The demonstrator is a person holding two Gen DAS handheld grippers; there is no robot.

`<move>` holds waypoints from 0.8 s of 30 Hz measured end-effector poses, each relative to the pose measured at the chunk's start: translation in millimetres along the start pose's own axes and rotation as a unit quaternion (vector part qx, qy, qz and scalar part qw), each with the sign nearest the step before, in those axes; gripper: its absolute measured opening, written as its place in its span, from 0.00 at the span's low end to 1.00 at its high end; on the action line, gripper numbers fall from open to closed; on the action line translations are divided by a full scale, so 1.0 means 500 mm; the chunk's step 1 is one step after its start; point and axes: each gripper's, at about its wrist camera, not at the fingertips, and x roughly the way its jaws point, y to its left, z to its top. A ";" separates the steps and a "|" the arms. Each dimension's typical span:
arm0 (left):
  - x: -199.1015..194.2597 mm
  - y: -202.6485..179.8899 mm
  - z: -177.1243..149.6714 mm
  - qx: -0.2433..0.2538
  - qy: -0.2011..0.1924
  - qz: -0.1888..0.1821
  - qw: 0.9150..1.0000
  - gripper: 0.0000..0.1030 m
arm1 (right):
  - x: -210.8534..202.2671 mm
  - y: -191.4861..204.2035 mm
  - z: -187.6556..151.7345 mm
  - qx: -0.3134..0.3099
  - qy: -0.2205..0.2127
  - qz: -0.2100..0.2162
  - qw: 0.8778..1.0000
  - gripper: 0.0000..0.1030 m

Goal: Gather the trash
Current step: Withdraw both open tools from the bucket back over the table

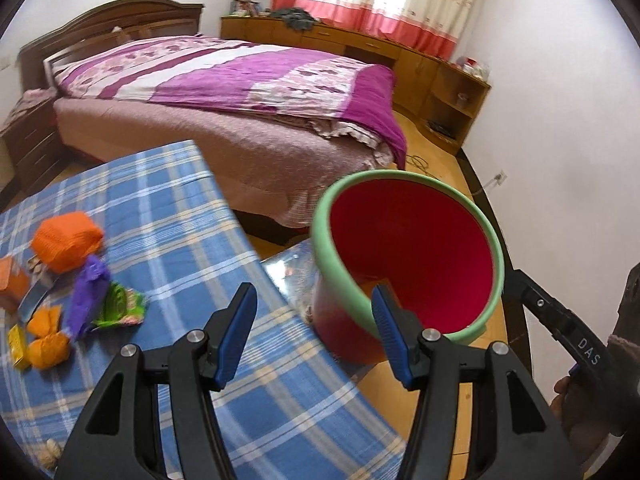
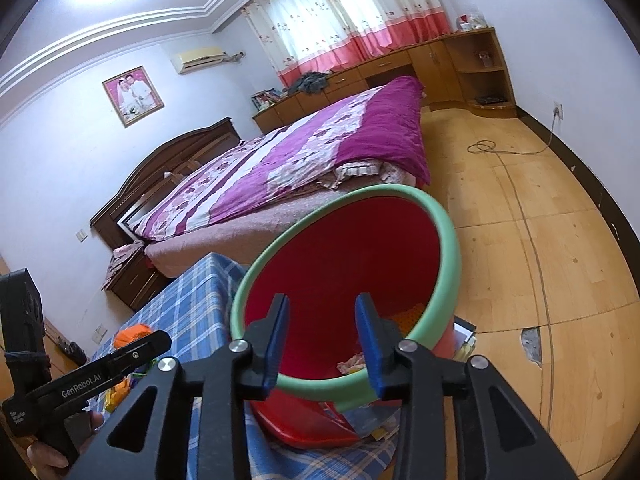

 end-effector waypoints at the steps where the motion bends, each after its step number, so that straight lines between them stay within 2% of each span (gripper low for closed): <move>1: -0.008 0.010 -0.002 -0.005 -0.003 0.004 1.000 0.58 | -0.002 0.008 -0.002 -0.003 0.000 0.002 1.000 0.38; 14: -0.088 0.123 -0.037 -0.050 -0.028 0.044 0.997 0.58 | 0.009 0.100 -0.030 -0.035 0.024 0.033 0.999 0.42; 24: -0.136 0.218 -0.066 -0.088 -0.039 0.091 0.991 0.58 | 0.028 0.166 -0.061 -0.058 0.046 0.055 0.996 0.46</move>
